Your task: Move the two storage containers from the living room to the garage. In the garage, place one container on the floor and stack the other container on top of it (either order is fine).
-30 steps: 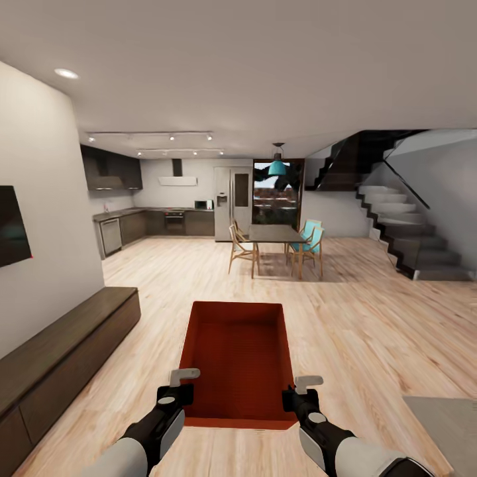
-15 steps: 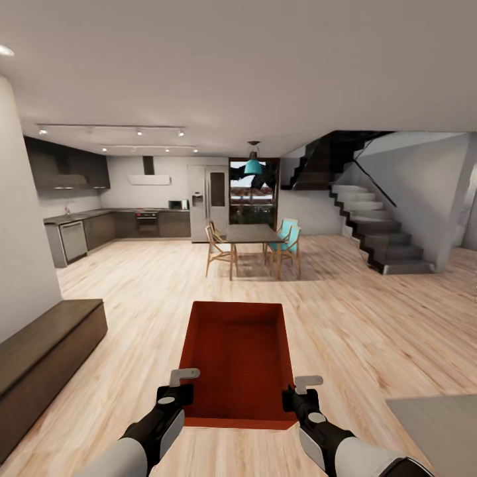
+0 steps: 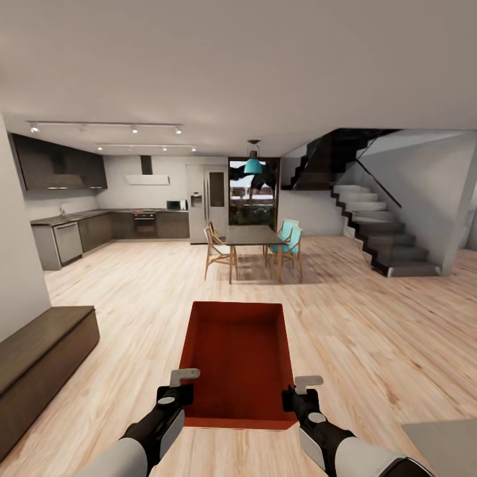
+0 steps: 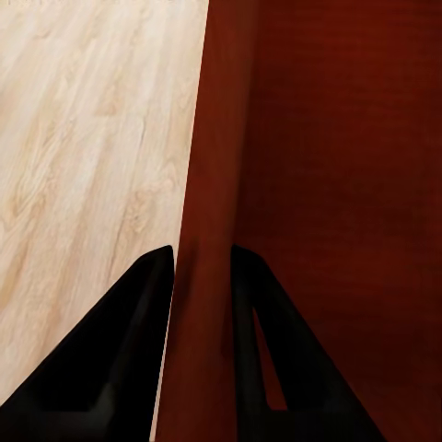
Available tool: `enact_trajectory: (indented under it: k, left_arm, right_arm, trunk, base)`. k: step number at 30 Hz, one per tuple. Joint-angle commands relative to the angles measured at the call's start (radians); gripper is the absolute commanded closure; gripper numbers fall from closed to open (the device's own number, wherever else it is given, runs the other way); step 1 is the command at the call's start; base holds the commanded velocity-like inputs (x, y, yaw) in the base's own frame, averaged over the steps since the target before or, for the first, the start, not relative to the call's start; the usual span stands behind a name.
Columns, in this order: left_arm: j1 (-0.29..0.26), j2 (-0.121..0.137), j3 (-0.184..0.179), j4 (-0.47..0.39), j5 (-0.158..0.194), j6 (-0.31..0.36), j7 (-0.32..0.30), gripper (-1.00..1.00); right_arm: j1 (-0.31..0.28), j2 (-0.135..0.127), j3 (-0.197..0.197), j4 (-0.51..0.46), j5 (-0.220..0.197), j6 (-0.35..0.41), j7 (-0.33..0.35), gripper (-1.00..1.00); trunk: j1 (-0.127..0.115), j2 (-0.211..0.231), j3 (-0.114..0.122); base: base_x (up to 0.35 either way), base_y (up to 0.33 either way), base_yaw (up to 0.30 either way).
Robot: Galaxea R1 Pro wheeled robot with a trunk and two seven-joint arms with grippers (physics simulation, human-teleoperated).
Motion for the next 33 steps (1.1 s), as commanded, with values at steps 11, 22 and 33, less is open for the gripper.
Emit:
enact_trajectory:
  k: [11,22,33]
  left_arm:
    - [-0.001,0.009,0.026,-0.035,-0.017,0.004,0.008,1.00]
    - [-0.001,0.010,0.026,-0.035,-0.018,0.004,0.008,1.00]
    - [-0.001,0.010,0.026,-0.035,-0.019,0.004,0.008,1.00]
  right_arm:
    - [0.000,0.001,-0.006,0.002,-0.013,-0.003,0.000,1.00]
    - [0.000,0.001,-0.008,0.002,-0.014,-0.003,-0.002,1.00]
    - [0.000,0.001,-0.008,0.002,-0.014,-0.003,-0.001,1.00]
  trunk:
    - [0.001,-0.001,-0.002]
    - [0.001,-0.001,-0.002]
    - [0.001,-0.001,-0.002]
  base:
    - [0.321,0.000,0.000]
    - [0.321,0.000,-0.109]
    - [0.321,0.000,-0.280]
